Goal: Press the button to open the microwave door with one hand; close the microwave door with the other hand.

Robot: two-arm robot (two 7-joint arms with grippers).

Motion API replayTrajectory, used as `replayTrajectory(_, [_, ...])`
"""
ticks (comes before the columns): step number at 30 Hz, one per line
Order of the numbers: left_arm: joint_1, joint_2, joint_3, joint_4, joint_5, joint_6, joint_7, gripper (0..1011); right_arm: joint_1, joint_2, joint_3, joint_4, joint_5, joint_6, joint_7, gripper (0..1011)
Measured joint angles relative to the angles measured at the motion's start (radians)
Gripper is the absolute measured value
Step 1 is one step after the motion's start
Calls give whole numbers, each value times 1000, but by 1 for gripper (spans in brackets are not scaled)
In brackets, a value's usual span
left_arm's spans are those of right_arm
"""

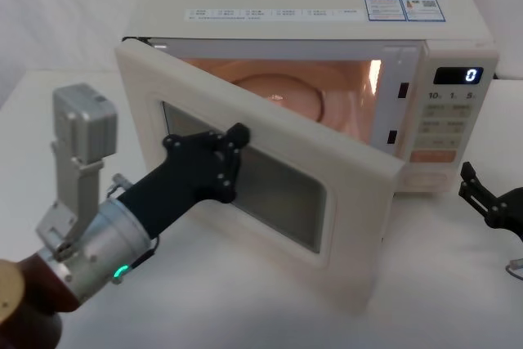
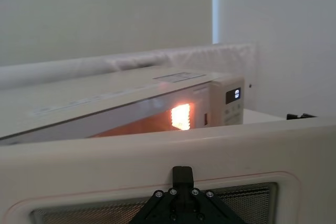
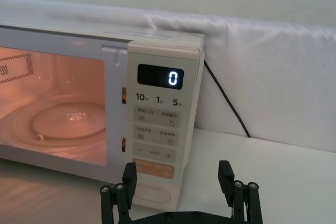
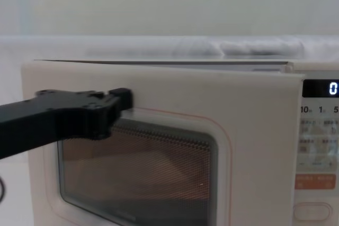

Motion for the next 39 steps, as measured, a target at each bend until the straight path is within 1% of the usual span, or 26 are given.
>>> replayTrajectory(6, [-48,-11,48,29,0,-4,-1,0,0,0,0,0,0,0,0,1002])
replayTrajectory(12, [-100,-29,102,69,-9,-23,-7,0,0,0,0,0,0,0,0,1002])
replayTrajectory(14, [-106,-32,107,73,-10,-25,-8,0,0,0,0,0,0,0,0,1002])
replayTrajectory(15, [-117,-36,120,83,-10,-30,-8,0,0,0,0,0,0,0,0,1002])
replayTrajectory(19, [-145,-46,152,108,-7,-39,-6,0,0,0,0,0,0,0,0,1002])
replayTrajectory(20, [-158,-51,167,119,-3,-41,-5,0,0,0,0,0,0,0,0,1002])
replayTrajectory(26, [-207,-70,218,160,9,-42,8,0,0,0,0,0,0,0,0,1002])
replayTrajectory(34, [-266,-102,265,216,28,-46,26,0,0,0,0,0,0,0,0,1002])
replayTrajectory(36, [-270,-105,268,221,29,-46,28,0,0,0,0,0,0,0,0,1002])
replayTrajectory(39, [-287,-119,278,242,35,-47,38,0,0,0,0,0,0,0,0,1002])
